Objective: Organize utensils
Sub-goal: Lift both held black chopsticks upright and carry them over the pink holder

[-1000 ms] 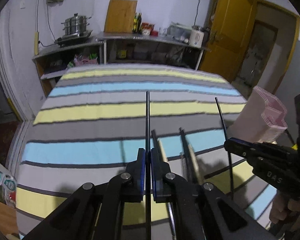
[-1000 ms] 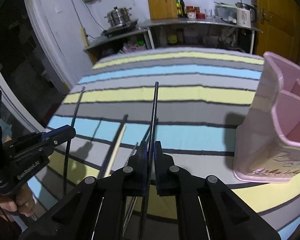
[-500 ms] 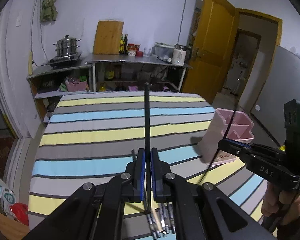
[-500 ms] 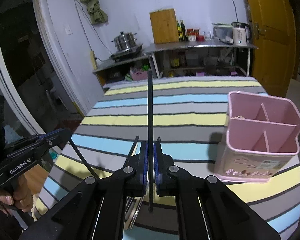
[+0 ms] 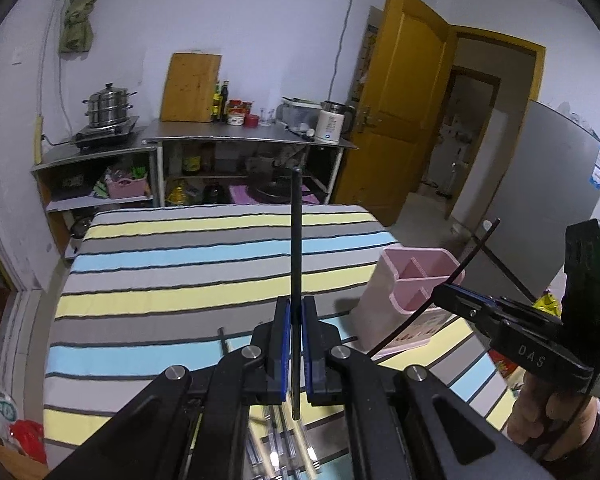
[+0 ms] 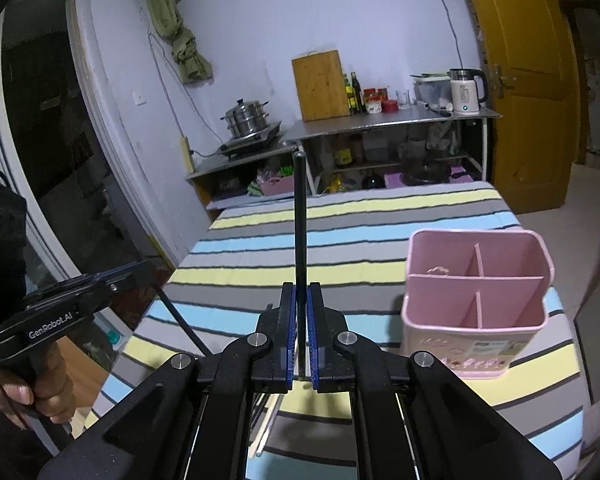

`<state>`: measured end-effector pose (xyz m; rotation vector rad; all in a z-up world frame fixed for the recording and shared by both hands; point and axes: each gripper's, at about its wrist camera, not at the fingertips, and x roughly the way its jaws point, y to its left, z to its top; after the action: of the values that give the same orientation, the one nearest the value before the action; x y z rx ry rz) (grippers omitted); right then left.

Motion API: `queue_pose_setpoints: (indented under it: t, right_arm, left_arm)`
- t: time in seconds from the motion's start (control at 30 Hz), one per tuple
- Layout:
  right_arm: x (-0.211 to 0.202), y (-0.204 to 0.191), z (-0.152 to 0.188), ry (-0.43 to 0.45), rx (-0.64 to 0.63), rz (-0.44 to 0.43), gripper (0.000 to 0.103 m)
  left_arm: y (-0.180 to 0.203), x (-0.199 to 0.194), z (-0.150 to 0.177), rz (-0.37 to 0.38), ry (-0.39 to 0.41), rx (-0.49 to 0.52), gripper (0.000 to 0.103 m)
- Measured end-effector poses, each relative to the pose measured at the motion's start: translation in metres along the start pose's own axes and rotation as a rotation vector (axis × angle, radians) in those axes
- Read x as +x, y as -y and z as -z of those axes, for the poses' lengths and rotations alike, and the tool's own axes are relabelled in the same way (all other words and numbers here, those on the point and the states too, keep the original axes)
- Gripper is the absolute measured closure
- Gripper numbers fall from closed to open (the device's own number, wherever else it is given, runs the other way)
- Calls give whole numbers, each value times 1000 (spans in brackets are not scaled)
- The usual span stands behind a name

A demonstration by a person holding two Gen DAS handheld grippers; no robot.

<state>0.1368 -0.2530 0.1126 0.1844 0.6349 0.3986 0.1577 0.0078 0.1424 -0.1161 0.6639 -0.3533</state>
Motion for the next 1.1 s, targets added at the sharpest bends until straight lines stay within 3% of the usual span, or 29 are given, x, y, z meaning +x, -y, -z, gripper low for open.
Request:
queue_pose_setpoints:
  t: [0.37, 0.63, 0.8, 1.1]
  right_arm:
    - [-56, 42, -40, 146, 42, 79, 98]
    - [-69, 75, -56, 195, 92, 140, 98]
    - [-54, 93, -55, 173, 126, 152, 98]
    - [-13, 118, -32, 73, 170, 164, 98]
  left_arm:
    - [66, 15, -56, 127, 56, 55, 98]
    - [96, 47, -91, 200, 88, 28, 98]
    - [106, 79, -94, 218, 63, 20, 98]
    - [105, 145, -65, 206, -39, 3, 98]
